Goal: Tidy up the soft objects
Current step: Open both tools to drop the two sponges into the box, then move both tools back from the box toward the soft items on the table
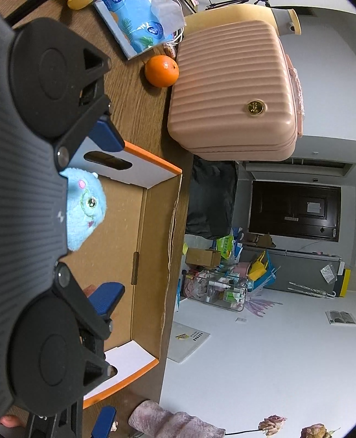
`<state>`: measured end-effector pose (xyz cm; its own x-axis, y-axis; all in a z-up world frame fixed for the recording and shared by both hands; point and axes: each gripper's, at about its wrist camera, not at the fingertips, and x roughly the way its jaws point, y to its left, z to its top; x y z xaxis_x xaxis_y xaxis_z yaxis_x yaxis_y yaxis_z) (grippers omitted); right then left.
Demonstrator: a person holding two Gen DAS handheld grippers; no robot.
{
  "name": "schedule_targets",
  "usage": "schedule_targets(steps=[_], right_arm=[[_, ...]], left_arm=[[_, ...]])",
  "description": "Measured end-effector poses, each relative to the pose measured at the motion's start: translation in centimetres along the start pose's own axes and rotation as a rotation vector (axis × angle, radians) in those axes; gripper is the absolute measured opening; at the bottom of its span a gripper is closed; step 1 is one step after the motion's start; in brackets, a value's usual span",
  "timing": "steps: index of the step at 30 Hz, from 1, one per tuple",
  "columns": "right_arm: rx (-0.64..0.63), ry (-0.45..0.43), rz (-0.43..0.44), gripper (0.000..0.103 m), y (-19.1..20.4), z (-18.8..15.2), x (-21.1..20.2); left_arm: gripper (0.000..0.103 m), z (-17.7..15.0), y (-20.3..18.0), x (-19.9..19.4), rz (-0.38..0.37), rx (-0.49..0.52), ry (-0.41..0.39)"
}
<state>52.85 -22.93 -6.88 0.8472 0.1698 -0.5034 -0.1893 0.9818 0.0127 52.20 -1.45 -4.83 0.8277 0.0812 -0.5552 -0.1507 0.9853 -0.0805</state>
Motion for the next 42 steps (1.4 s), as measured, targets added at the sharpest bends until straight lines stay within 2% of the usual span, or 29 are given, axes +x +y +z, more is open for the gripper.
schedule_targets(steps=[23, 42], right_arm=[[0.029, -0.015, -0.021, 0.103, -0.4, -1.1, -3.2], [0.068, -0.003, -0.023, 0.103, -0.1, -3.9, -7.4]], left_arm=[[0.103, -0.9, 0.2, -1.7, -0.004, -0.008, -0.010], [0.103, -3.7, 0.7, -5.8, -0.017, -0.014, -0.001]])
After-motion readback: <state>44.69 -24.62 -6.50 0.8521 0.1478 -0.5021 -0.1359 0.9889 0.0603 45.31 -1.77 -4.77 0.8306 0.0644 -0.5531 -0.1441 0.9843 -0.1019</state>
